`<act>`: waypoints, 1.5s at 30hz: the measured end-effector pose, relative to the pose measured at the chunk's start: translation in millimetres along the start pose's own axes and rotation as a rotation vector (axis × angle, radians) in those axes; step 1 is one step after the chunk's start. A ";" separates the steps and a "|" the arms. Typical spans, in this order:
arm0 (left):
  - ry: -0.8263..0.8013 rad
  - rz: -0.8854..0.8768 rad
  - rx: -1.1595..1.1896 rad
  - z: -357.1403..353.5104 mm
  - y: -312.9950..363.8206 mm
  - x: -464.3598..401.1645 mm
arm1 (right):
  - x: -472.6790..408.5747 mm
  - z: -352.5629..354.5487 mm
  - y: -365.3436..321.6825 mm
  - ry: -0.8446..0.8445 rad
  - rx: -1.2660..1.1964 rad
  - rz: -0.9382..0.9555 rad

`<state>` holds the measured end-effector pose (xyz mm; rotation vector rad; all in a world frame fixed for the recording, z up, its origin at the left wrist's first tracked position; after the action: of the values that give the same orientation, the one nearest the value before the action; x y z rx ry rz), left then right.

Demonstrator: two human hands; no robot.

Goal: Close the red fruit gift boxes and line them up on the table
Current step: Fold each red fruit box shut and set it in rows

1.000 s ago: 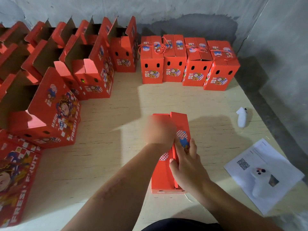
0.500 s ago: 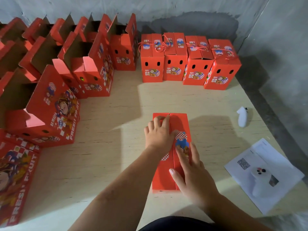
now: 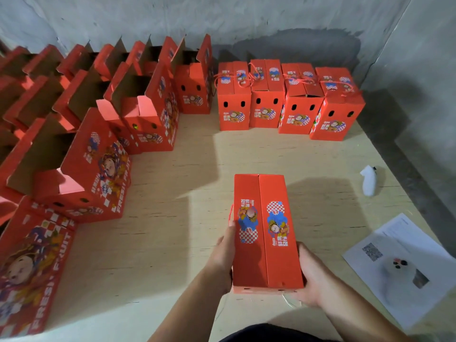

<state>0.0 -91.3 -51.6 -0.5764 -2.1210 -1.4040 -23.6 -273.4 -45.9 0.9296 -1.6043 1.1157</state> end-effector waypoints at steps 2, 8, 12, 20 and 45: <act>0.150 -0.184 0.066 -8.3 9.8 -0.5 | -7.2 2.6 -8.7 0.186 -0.025 0.254; 0.074 -0.490 0.137 -36.6 42.7 2.8 | 10.8 -23.3 -37.9 0.293 0.092 1.033; -0.058 -0.522 0.194 -44.5 58.8 13.7 | 21.4 -58.4 -35.1 0.002 0.326 1.083; -0.388 -0.876 -0.541 -62.7 123.6 61.9 | 65.2 -76.6 -51.1 -0.339 0.417 0.819; -0.164 -0.743 -0.657 -62.8 90.2 -10.3 | 176.5 -92.9 -267.9 -0.029 0.349 0.819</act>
<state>74.8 -116.8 25.4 -0.1043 -2.0588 -2.5859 201.1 -276.9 201.2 0.4784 -1.9057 1.9940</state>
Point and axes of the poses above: each hand's wrist, its own x-axis away from the middle knuckle, its own z-axis out of the back of the hand, y = z × x, the point moved 1 cm from there along -x, towards the middle knuckle, and after that the axes turned 11 degrees about -z, right-handed, at the moved point
